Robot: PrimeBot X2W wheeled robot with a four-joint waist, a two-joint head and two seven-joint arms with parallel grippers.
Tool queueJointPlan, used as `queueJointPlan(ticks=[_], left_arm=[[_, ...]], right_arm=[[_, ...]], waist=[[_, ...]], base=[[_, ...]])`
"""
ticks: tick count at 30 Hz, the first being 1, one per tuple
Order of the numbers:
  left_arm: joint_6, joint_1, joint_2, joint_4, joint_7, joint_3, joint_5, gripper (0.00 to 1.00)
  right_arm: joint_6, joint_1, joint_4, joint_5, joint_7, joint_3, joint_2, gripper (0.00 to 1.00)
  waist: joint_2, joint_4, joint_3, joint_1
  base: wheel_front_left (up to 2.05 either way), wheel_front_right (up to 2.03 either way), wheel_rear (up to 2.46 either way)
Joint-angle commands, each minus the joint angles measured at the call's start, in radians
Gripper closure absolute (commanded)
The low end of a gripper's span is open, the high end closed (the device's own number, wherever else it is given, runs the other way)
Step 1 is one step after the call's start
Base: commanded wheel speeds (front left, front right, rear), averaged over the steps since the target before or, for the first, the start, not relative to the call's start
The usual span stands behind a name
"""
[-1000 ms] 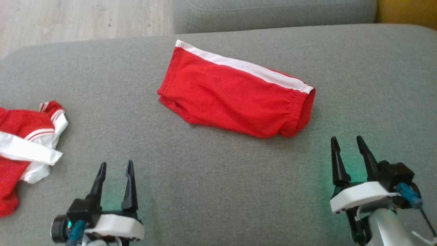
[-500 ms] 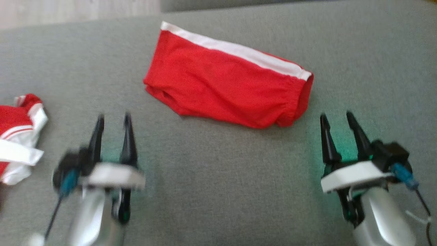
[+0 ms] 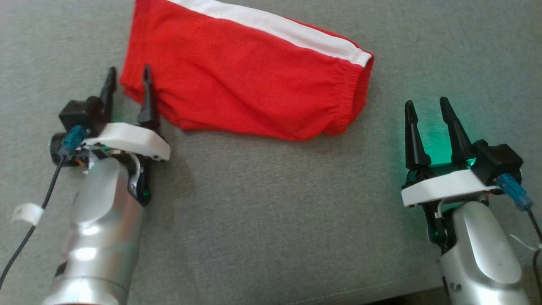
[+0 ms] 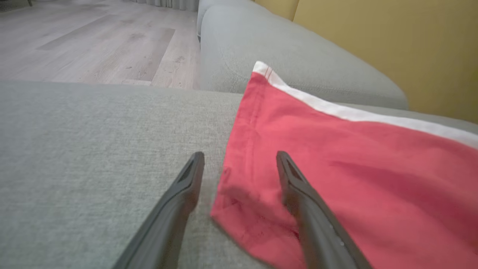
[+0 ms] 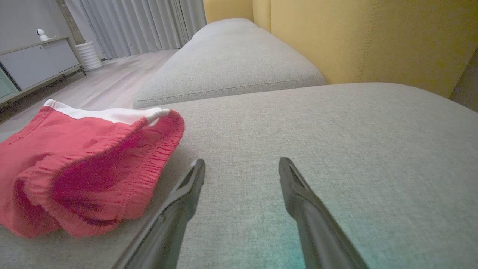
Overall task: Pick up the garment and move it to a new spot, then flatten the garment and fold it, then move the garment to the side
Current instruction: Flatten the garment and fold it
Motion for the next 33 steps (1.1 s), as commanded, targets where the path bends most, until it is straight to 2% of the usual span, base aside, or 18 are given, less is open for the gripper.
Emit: queueJointPlan(ticks=[1,6,10,11,12,14,18,23,27,33], left_arm=[[0.022,-0.017,0.038,0.013,-0.007,0.027,0.007,0.00],[0.062,-0.029,0.039,0.148,-0.007,0.004,0.045,0.00],[0.055,-0.033,0.026,0.266,0.031,-0.042,0.070,0.00],[0.052,-0.035,0.021,0.290,0.046,-0.051,0.071,0.10],[0.047,-0.036,0.017,0.314,0.065,-0.061,0.074,0.51],[0.040,-0.037,0.011,0.351,0.091,-0.072,0.073,1.00],[0.032,-0.031,0.006,0.380,0.075,-0.080,0.065,1.00],[0.052,0.019,-0.003,0.347,0.002,-0.064,0.035,1.00],[0.062,0.076,-0.009,0.292,-0.005,-0.057,0.018,1.00],[0.083,0.252,-0.014,0.103,-0.006,-0.053,-0.017,1.00]], right_arm=[[-0.001,-0.016,-0.032,0.010,-0.006,0.018,-0.001,0.00],[-0.001,-0.011,-0.019,0.027,-0.006,0.021,-0.001,0.00],[-0.001,-0.009,-0.015,0.039,-0.006,0.026,-0.001,0.00],[-0.001,-0.009,-0.014,0.041,-0.006,0.025,-0.001,0.00],[-0.001,-0.010,-0.014,0.043,-0.006,0.026,-0.001,0.00],[-0.001,-0.011,-0.013,0.047,-0.006,0.029,-0.001,0.00],[-0.001,-0.007,-0.012,0.054,-0.006,0.033,-0.001,0.00],[-0.001,0.038,0.011,0.062,-0.006,0.013,-0.001,0.00],[-0.001,0.069,0.024,0.070,-0.006,0.003,-0.001,0.00],[-0.001,0.109,0.035,0.088,-0.006,0.002,-0.001,0.00]], waist=[[0.0000,-0.020,0.017,-0.0003],[0.0000,-0.022,0.002,-0.0003],[0.0000,-0.013,-0.016,-0.0003],[0.0000,-0.010,-0.021,-0.0003],[0.0000,-0.007,-0.026,-0.0003],[0.0000,-0.003,-0.037,-0.0003],[0.0000,0.008,-0.073,-0.0003],[0.0000,0.056,-0.169,-0.0003],[0.0000,0.090,-0.218,-0.0003],[0.0000,0.138,-0.258,-0.0003]], base=[[0.00,0.00,0.00],[0.00,0.00,0.00],[0.00,0.00,0.00],[0.00,0.00,0.00],[0.00,0.00,0.00],[0.00,0.00,0.00],[0.00,0.00,0.00],[0.00,0.00,0.00],[0.00,0.00,0.00],[0.00,0.00,0.00]])
